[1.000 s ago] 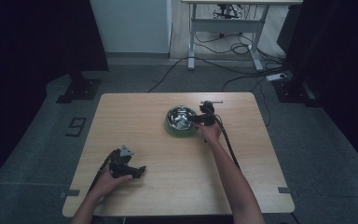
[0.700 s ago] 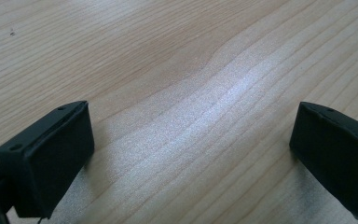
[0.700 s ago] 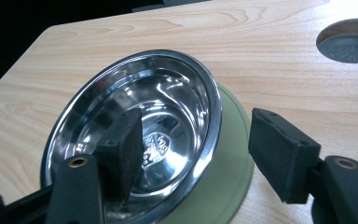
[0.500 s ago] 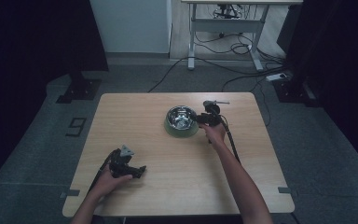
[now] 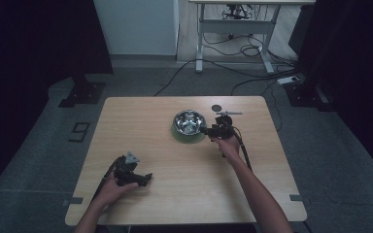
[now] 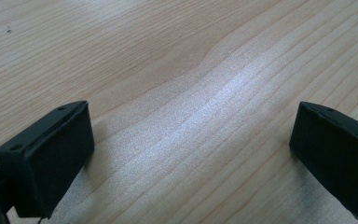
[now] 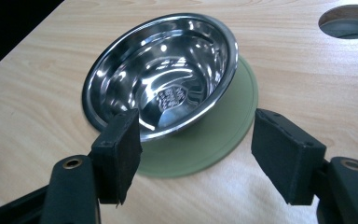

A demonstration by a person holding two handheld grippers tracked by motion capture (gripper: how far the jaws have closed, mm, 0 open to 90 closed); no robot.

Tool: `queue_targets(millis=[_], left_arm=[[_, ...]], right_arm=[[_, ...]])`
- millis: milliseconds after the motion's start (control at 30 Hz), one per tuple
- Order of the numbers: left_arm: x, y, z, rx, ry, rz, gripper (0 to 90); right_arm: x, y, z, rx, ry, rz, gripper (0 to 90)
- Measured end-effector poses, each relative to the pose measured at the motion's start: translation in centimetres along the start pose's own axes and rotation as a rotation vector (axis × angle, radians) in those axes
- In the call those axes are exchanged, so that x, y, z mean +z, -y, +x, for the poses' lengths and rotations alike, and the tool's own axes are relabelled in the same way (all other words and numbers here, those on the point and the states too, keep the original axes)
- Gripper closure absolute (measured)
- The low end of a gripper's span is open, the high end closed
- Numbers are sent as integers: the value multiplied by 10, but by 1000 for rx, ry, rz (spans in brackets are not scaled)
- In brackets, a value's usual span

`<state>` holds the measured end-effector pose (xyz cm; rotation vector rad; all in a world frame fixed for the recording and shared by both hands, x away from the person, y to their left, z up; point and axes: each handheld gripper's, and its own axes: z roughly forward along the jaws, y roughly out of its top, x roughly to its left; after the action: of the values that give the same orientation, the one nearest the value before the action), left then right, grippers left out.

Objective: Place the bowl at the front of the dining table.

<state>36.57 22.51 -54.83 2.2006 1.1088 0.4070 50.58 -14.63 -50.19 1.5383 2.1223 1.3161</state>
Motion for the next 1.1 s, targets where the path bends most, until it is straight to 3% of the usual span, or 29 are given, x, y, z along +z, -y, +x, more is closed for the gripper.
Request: queue_targets(millis=[400, 1100], left_arm=[[0, 0, 0, 0, -1, 1, 0], [0, 1, -1, -2, -3, 0, 0]], right_arm=[[-30, 19, 4, -60, -16, 20, 325], [-75, 57, 13, -117, -78, 57, 322]])
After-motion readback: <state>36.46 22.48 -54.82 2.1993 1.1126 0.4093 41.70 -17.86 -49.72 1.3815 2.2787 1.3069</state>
